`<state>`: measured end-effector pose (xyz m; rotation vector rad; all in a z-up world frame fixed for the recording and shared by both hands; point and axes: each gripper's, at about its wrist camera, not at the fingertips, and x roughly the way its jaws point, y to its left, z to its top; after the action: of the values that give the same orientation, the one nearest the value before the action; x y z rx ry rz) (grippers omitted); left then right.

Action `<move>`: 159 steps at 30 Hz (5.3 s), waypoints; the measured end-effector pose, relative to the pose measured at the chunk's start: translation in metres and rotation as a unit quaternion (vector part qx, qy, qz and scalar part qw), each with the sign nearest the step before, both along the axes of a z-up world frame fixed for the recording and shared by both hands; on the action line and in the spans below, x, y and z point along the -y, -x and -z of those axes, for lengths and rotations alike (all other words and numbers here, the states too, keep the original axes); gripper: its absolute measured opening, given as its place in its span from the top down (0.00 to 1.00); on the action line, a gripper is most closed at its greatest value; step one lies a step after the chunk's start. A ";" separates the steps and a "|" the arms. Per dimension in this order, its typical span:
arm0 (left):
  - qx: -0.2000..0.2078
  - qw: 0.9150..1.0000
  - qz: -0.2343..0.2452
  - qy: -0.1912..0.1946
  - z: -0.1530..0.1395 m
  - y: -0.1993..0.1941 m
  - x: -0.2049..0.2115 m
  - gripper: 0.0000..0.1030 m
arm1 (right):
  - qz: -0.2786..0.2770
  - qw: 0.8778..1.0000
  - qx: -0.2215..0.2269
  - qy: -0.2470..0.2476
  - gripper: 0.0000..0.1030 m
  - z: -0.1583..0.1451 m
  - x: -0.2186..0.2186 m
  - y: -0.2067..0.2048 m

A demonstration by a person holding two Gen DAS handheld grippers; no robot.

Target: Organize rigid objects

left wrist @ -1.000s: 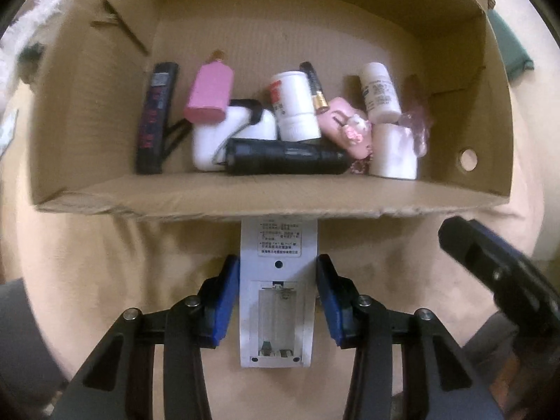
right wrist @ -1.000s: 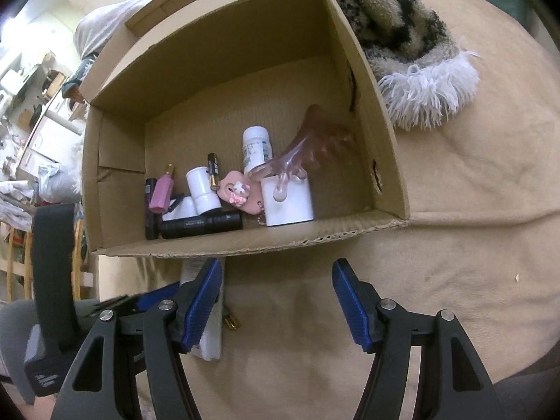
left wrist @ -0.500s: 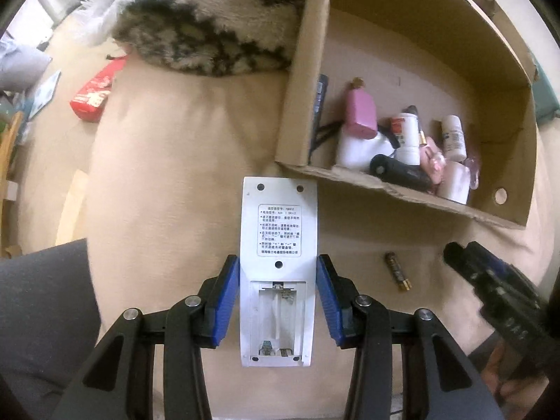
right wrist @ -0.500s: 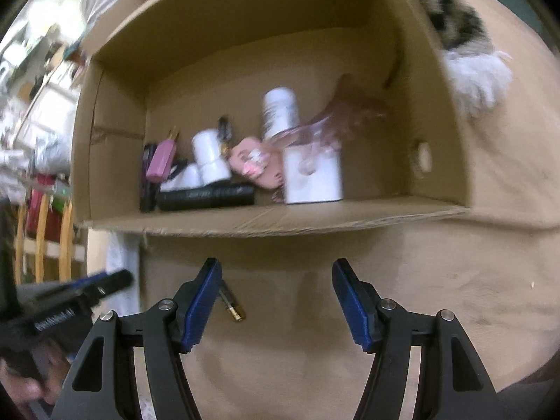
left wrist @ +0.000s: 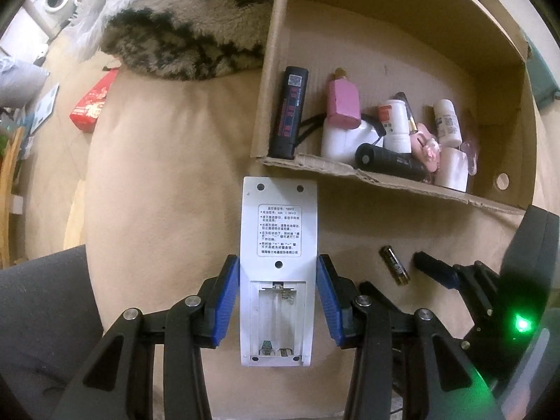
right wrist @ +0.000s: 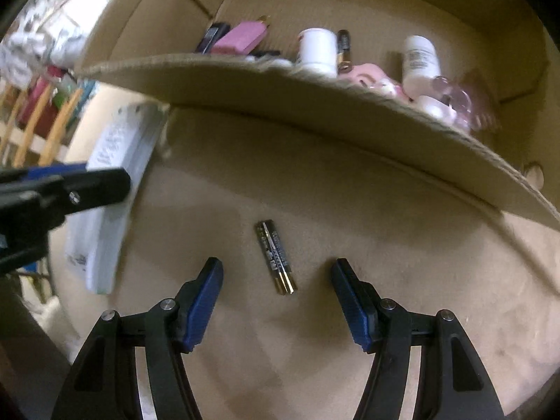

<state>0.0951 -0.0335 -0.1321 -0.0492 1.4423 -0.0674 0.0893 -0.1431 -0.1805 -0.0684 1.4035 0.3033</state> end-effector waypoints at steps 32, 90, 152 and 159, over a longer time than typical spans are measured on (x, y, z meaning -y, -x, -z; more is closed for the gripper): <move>0.075 0.997 -0.004 0.000 -0.073 0.022 -0.013 0.61 | 0.102 0.975 0.131 -0.146 0.90 -0.111 0.061 -0.003; 0.202 0.978 0.049 -0.005 -0.063 -0.105 0.064 0.48 | 0.171 0.968 0.127 -0.131 0.88 -0.091 0.125 -0.105; 0.317 0.948 0.009 -0.018 -0.127 0.044 -0.016 0.00 | 0.159 0.932 0.316 -0.079 0.00 -0.168 0.104 0.046; 0.317 0.948 0.009 -0.015 -0.127 0.044 -0.018 0.00 | 0.159 0.932 0.315 -0.080 0.00 -0.167 0.104 0.046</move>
<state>0.0513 -0.0157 -0.0053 0.0119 0.7983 -0.0681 0.0434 -0.2468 -0.0130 0.1823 0.7289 0.1049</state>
